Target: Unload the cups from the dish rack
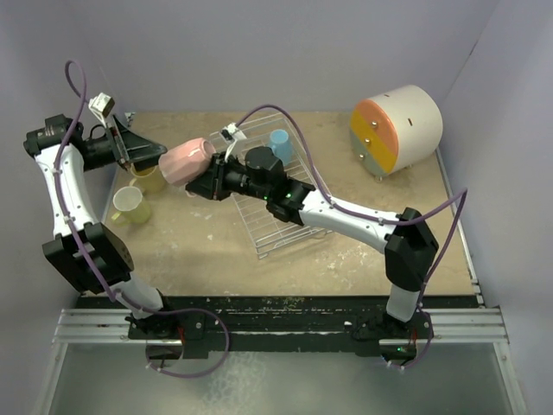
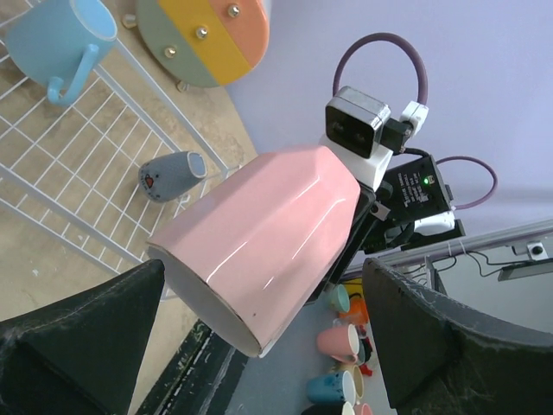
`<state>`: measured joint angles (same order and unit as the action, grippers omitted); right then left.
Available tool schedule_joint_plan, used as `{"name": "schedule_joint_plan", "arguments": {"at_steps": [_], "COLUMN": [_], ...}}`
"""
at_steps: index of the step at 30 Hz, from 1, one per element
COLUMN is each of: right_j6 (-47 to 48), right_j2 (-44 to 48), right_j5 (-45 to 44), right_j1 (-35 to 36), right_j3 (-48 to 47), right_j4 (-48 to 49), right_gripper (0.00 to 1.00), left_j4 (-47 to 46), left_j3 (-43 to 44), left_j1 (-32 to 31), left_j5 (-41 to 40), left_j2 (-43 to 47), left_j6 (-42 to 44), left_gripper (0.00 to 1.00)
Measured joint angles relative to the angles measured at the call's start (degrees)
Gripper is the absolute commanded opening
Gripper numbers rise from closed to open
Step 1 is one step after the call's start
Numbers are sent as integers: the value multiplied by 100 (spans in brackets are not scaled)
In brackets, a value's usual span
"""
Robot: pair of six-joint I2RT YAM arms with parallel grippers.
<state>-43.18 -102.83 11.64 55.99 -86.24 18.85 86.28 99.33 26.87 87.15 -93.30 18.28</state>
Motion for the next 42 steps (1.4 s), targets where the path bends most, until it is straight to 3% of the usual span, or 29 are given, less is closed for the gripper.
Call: {"name": "schedule_joint_plan", "arguments": {"at_steps": [9,19,23,27,31,36,42], "right_j6": [-341,-944,-1193,-1467,-1604,-1696,-1773], "right_j2": [-140,-70,-111,-509,-750,-752,-754], "right_j5": [-4,101,184,428,448,459,433], "right_j1": [13,-127,-186,-164,-144,-140,-140], "right_j3": [-42,214,190,-321,-439,-254,-146], "right_j4": [804,2417,2562,2632,2695,2741,2892], "right_gripper": [0,0,0,0,0,0,0], "left_j4": [138,164,-177,-1600,-1176,-332,-52], "left_j3": [782,2155,2634,1392,1102,1414,1790], "left_j1": [-214,-1316,-566,675,634,507,173], "left_j5": [9,72,118,122,114,92,94], "left_j2": [-116,-234,-192,450,328,-142,-271], "left_j6": [-428,-1113,-1556,-2647,-2264,-1633,-1460], "left_gripper": [99,99,99,99,99,99,99]}}
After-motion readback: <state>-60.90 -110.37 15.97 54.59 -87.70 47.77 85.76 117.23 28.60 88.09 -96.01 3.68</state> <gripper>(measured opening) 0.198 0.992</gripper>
